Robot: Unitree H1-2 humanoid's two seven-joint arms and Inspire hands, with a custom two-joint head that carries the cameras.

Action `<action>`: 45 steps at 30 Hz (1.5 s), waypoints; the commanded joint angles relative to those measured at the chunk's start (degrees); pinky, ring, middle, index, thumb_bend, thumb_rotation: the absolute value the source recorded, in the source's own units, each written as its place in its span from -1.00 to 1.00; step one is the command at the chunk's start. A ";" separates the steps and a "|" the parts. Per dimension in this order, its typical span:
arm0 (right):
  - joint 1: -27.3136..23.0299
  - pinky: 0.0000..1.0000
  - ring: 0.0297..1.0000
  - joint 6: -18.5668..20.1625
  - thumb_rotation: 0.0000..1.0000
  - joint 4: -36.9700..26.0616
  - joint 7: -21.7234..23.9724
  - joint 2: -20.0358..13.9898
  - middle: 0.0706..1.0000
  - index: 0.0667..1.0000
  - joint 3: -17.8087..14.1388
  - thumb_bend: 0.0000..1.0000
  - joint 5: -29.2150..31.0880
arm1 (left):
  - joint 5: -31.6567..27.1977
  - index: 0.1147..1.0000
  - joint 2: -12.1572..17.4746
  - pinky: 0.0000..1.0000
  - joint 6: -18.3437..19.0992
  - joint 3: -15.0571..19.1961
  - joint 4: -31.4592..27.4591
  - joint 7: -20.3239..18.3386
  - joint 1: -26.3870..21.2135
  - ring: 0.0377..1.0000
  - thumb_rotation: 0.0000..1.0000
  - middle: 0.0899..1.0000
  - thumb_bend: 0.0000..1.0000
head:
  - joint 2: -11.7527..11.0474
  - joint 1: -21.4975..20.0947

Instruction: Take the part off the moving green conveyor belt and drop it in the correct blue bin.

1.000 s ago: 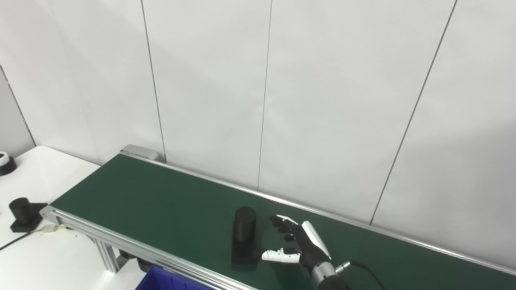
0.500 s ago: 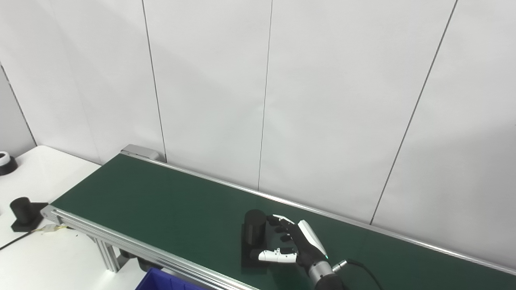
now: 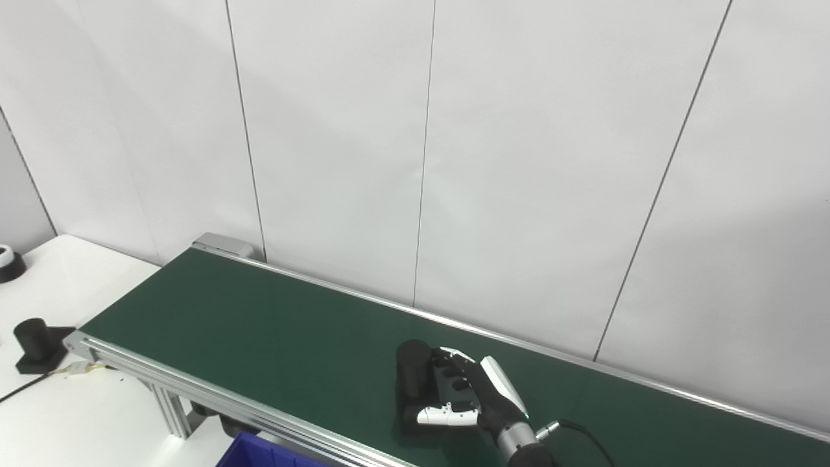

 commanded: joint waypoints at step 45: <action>0.25 0.00 -0.11 -6.05 -1.00 -2.15 -19.60 1.68 -0.06 -0.12 -1.53 0.04 0.35 | 0.64 0.62 -5.68 0.09 -3.64 -6.95 -11.10 -3.22 8.79 0.30 -0.91 0.50 1.00 | 1.72 -2.91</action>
